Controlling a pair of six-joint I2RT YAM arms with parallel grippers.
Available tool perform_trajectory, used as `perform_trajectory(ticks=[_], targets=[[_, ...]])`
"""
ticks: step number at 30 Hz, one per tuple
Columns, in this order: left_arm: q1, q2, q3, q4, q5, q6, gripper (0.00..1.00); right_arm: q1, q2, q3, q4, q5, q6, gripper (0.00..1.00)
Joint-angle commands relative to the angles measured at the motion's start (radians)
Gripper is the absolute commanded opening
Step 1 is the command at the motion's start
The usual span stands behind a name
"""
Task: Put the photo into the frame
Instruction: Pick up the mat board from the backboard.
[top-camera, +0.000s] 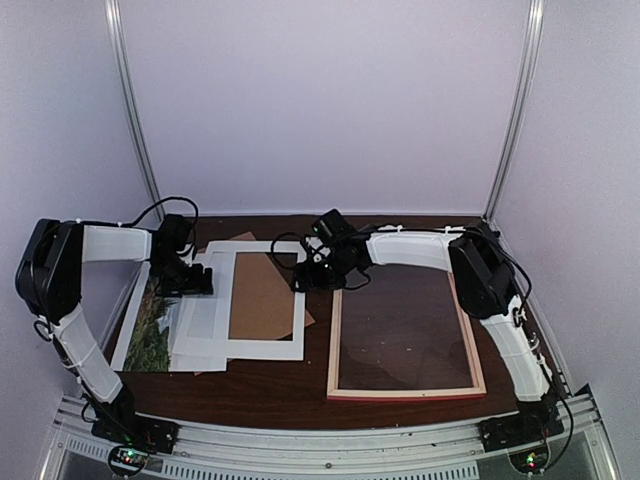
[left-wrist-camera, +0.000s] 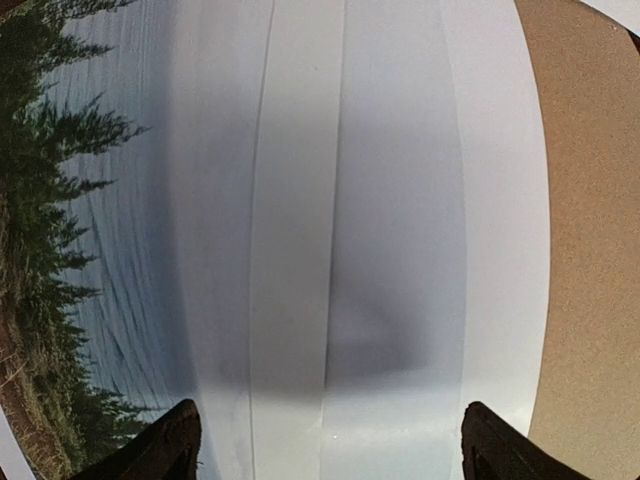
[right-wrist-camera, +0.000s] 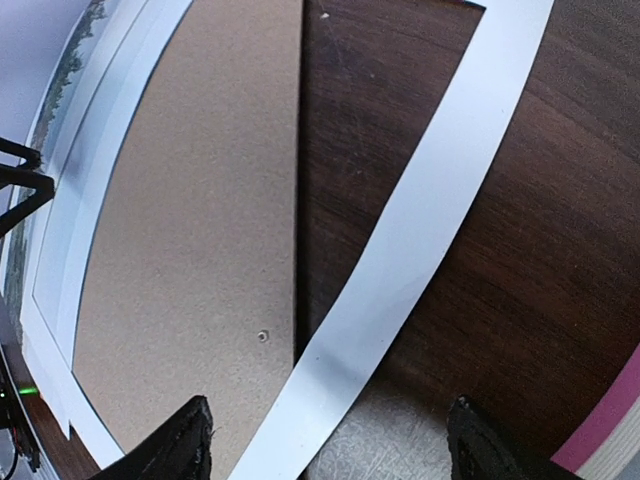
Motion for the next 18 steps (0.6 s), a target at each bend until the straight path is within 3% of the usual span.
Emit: perform_trajectory(ticks=[1, 9, 18], targets=[[0.009, 0.033, 0.036, 0.042, 0.006, 0.019, 0.90, 0.004, 0.029, 0.059, -0.077, 0.026, 0.072, 0.79], [0.009, 0.056, 0.004, 0.079, 0.022, 0.007, 0.88, 0.011, 0.032, 0.034, -0.079, 0.012, 0.152, 0.78], [0.009, 0.055, -0.039, 0.110, 0.100, 0.003, 0.86, 0.016, 0.017, -0.049, 0.030, -0.069, 0.265, 0.71]])
